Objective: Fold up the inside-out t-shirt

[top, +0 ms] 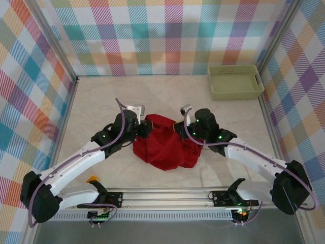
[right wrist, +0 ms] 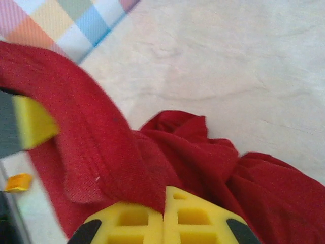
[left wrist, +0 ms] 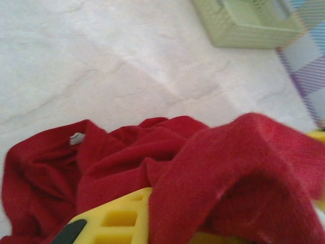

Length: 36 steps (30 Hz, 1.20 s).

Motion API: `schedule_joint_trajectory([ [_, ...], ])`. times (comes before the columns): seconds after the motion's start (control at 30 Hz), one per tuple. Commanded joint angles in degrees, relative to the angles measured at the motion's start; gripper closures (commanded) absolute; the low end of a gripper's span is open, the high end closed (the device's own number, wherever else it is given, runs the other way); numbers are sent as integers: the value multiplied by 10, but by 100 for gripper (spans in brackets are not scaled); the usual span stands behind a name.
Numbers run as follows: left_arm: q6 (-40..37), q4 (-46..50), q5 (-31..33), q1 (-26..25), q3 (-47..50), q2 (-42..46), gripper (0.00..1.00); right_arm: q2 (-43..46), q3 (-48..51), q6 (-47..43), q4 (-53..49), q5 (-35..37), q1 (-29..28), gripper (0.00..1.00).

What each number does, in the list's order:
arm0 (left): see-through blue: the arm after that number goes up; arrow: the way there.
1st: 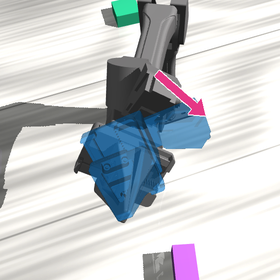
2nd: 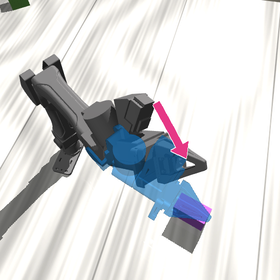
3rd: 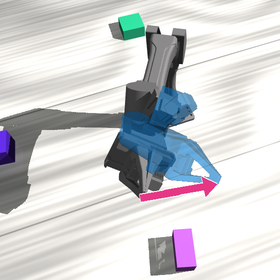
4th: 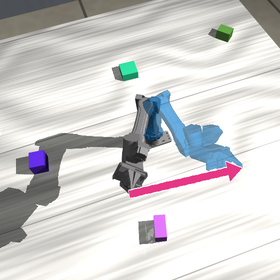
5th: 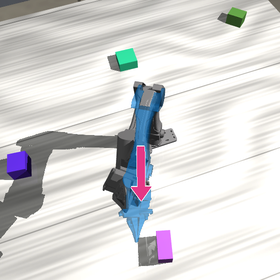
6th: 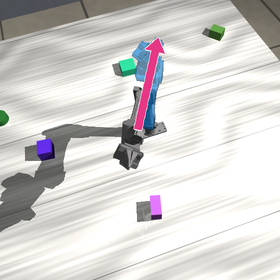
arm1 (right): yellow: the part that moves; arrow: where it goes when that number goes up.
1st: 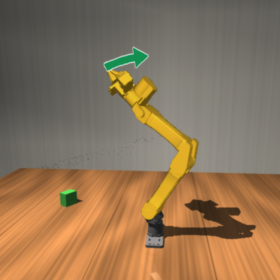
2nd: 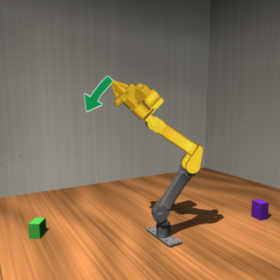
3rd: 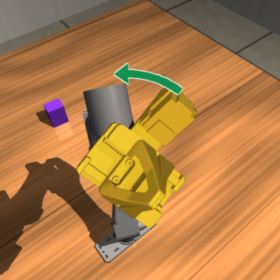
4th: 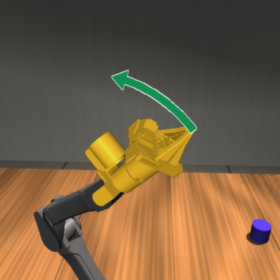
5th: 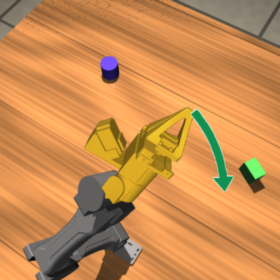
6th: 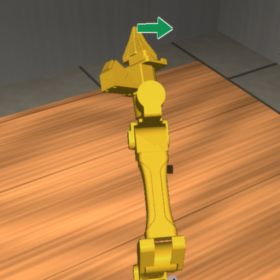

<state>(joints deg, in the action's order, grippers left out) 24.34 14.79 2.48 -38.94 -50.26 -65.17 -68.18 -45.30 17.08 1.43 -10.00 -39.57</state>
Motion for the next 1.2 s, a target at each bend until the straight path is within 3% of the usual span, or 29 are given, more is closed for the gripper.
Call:
schedule_joint_trajectory([
  [0.0, -19, 47, 36, 6, -17, -18, 84, 6, 9, 36, 57, -108, 9, 100],
  [0.07, -15, 52, 46, 6, -21, -31, 80, 6, 21, 47, 80, -133, 16, 100],
  [0.2, -13, 59, 52, 7, -29, -52, 63, -2, 30, 65, 113, -188, 27, 100],
  [0.37, -25, 40, 14, 7, -34, -71, 47, -13, 35, 59, 109, -187, 27, 100],
  [0.7, -8, -4, -36, 7, -45, -122, 96, -35, 57, 66, 75, -106, 47, 97],
  [0.8, 5, -26, -61, 3, -45, -145, 99, -37, 69, 78, 58, -71, 62, 90],
  [1.03, 16, -38, -69, -2, -57, -187, 100, -25, 64, 60, -3, -23, 69, 62],
  [1.17, 17, -38, -74, -3, -64, -202, 100, 5, 36, 12, -79, 23, 52, 56],
])
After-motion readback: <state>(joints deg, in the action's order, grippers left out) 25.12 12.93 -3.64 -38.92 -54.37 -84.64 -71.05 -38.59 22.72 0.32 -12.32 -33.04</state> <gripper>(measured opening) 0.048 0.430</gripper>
